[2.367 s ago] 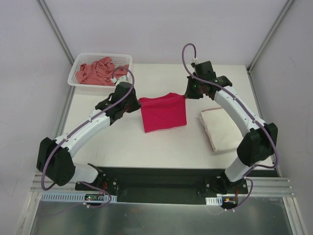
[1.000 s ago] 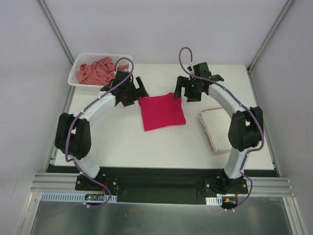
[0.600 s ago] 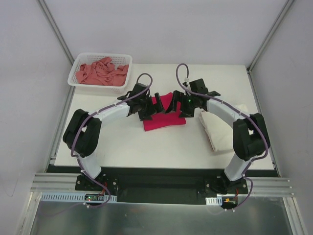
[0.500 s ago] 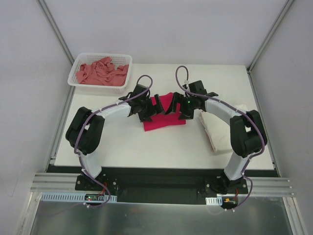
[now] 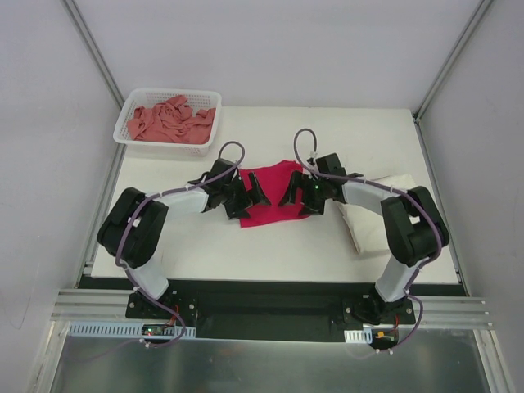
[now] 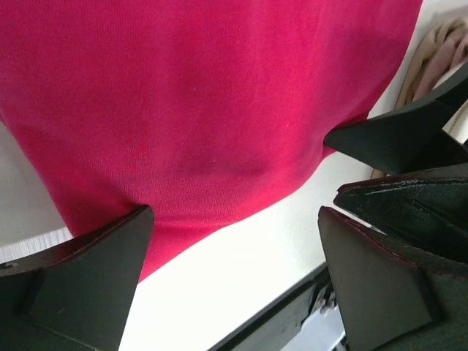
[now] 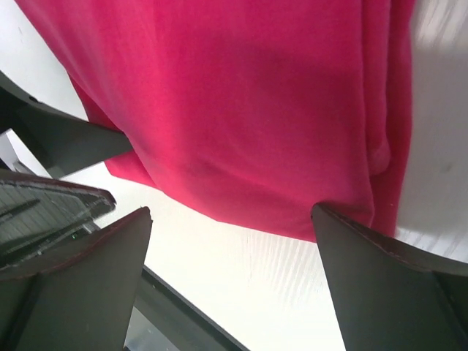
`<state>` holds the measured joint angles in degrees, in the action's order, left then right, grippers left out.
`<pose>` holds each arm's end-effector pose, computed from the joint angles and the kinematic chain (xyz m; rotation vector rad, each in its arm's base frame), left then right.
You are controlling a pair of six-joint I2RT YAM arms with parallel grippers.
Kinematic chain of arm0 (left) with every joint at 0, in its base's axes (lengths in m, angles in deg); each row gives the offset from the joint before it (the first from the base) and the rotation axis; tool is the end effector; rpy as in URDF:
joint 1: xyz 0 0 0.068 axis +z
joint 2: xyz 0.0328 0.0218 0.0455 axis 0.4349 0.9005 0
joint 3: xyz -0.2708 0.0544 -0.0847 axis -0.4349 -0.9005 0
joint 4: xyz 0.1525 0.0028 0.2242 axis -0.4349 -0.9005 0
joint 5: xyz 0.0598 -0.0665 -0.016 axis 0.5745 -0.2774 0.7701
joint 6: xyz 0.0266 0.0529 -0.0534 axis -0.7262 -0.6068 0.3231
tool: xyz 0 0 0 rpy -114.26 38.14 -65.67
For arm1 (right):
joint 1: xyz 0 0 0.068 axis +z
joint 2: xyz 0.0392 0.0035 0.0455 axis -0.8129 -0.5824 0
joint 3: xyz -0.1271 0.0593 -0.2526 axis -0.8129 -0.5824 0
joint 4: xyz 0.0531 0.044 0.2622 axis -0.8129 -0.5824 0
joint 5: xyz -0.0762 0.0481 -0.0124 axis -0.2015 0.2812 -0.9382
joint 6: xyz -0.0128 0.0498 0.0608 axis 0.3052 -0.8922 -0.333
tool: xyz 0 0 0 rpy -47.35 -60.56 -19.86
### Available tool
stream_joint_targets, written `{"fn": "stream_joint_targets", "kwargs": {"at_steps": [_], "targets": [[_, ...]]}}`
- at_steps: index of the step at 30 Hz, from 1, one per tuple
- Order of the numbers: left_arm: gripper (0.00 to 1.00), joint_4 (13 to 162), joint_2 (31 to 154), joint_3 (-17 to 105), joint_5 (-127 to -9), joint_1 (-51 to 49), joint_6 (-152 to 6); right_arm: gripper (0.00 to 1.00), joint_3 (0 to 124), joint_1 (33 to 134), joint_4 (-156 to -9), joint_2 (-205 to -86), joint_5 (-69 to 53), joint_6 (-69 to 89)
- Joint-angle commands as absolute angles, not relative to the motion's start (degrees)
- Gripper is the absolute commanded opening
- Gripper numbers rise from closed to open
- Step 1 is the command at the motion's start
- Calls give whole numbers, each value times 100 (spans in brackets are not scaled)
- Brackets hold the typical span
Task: Fold and stack the t-shirts
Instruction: Fold the tshirt, then neatly place the folded tshirt to the corner
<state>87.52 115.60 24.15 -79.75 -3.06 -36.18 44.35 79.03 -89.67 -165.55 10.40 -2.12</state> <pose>0.3216 -0.2041 0.1542 -0.2441 2.5221 -1.0287 0.3394 0.1890 0.1514 -0.3342 2.5244 0.8802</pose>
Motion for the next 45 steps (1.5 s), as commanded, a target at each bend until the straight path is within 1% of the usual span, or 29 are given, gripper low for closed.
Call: {"fn": "stream_joint_targets", "kwargs": {"at_steps": [1,4,8,12,14,15,16,17,18,19,20,22,27,33,34,36,37,41,44,45], "targets": [[100,8155,11127,1715,-7987,-349,-3787,97,3547,8127,-9247,-16183,500,-268],[99,8155,10547,1214,-8040,-498,-3770,97,3020,8373,-9220,-15638,202,-514],[99,8120,9765,661,-8251,-805,-3612,97,2518,8987,-9351,-14481,-265,-691],[99,7979,8729,676,-8180,-1104,-3567,97,2816,9358,-10324,-13599,-853,-498],[99,7804,8420,816,-8110,-1140,-3681,97,3132,9420,-10608,-13170,-1232,-331],[99,7742,8131,852,-8023,-1140,-3786,97,3220,9420,-10809,-13054,-1346,-295],[99,7655,8015,896,-7918,-1140,-3831,97,3378,9428,-10924,-12966,-1765,-278],[99,7480,7805,949,-7569,-1140,-3866,97,3457,9411,-11056,-12887,-1960,-365],[99,7356,7734,967,-7339,-1140,-3945,97,3545,9394,-11309,-12912,-2301,-392],[99,7225,7672,1002,-7102,-1131,-3945,97,3694,9315,-11382,-13017,-2392,-418],[99,7075,7619,1037,-6603,-1105,-3945,97,3756,9253,-11417,-13105,-2419,-331],[99,6688,7627,1151,-6292,-991,-3980,97,3906,9069,-11426,-13455,-2297,-225],[99,6467,7803,1151,-6203,-683,-4059,97,4363,8831,-11215,-14255,-2191,29],[99,6459,7952,958,-6247,-367,-4147,99,5065,8699,-11171,-15495,-2015,144],[99,6459,7970,941,-6316,-332,-4174,97,5128,8699,-11171,-15792,-1980,153],[99,6441,8014,923,-6361,-253,-4235,97,5251,8690,-11206,-16066,-1884,109],[99,6432,8023,897,-6370,-235,-4235,94,5338,8690,-11207,-16294,-1831,92],[99,6423,7953,817,-6344,-165,-4262,90,5392,8682,-11049,-16682,-1751,83],[99,6423,7970,774,-6344,-121,-4270,85,5383,8681,-10944,-16893,-1769,74],[99,6423,7996,782,-6352,-112,-4271,82,5374,8681,-10917,-16972,-1717,65]]}}
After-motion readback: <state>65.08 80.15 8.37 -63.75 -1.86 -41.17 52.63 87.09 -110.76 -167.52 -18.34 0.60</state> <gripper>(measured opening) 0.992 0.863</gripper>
